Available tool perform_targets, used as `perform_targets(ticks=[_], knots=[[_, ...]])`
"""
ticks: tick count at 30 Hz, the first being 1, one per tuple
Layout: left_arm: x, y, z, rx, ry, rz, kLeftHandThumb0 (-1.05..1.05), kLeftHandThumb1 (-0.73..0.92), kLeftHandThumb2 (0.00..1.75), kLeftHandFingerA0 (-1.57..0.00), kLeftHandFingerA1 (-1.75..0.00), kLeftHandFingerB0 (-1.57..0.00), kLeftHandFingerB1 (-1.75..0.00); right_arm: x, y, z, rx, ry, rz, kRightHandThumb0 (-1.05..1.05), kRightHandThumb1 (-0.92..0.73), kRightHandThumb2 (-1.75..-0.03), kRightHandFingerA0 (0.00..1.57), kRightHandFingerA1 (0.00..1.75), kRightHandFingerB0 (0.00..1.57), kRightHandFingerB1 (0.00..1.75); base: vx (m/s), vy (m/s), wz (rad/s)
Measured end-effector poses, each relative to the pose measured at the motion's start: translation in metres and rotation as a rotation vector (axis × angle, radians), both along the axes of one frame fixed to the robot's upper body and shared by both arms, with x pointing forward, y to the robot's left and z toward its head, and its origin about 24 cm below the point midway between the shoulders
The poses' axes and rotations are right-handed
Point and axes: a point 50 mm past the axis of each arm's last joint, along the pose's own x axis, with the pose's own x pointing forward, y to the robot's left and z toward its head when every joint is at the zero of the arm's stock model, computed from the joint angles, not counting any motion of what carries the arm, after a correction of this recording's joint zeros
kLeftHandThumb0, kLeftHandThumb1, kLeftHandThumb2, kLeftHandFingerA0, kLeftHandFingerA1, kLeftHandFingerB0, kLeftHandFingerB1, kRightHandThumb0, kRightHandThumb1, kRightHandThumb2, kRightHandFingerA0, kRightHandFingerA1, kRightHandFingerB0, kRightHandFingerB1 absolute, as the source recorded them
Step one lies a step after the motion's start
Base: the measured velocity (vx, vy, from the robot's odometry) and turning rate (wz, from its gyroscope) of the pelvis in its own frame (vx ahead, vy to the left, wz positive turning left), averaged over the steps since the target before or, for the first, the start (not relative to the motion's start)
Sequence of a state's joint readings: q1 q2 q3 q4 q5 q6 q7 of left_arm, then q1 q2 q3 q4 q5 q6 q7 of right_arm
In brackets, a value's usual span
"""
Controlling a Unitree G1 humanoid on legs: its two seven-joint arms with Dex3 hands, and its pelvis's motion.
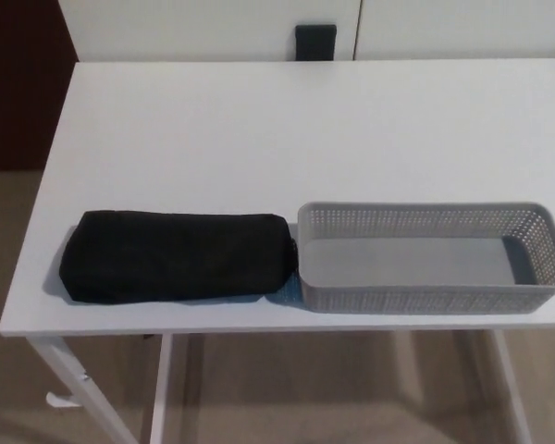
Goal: The robot walk towards a table in front and pick up a black pencil case on the left hand side and put the pencil case into a small container on the right hand side
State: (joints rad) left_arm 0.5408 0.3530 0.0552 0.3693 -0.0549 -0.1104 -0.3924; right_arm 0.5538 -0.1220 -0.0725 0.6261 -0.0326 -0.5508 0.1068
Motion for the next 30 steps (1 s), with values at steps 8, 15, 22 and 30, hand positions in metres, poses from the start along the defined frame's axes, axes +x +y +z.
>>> perform_targets(ticks=[8,15,22,30], knots=[[0.004,-0.001,0.008,0.011,-0.044,-0.004,-0.36,0.50,0.55,-0.20,-0.43,-0.09,-0.28,0.002,0.001,0.002,-0.001,-0.016,0.002,-0.53,-0.50,-0.55,0.55,0.51,0.29,0.39,0.00,0.000,0.00],[0.008,0.031,0.045,0.154,-0.172,0.120,-0.34,0.40,0.67,0.00,-0.11,0.00,0.00,0.008,-0.002,0.003,-0.007,-0.028,0.002,-0.52,-0.50,-0.55,0.53,0.50,0.29,0.38,0.00,0.000,0.00],[-0.011,0.085,0.083,0.386,-0.267,0.255,-0.53,0.34,0.73,-0.01,-0.20,0.00,-0.12,0.016,-0.005,0.003,-0.006,-0.045,-0.007,-0.54,-0.51,-0.55,0.53,0.50,0.29,0.40,0.00,0.000,0.00],[0.022,0.075,0.154,0.515,-0.609,0.169,-0.64,0.40,0.74,0.00,-0.04,0.00,-0.02,0.025,-0.005,0.008,-0.008,-0.081,0.001,-0.48,-0.52,-0.55,0.55,0.50,0.28,0.38,0.00,0.000,0.00]])
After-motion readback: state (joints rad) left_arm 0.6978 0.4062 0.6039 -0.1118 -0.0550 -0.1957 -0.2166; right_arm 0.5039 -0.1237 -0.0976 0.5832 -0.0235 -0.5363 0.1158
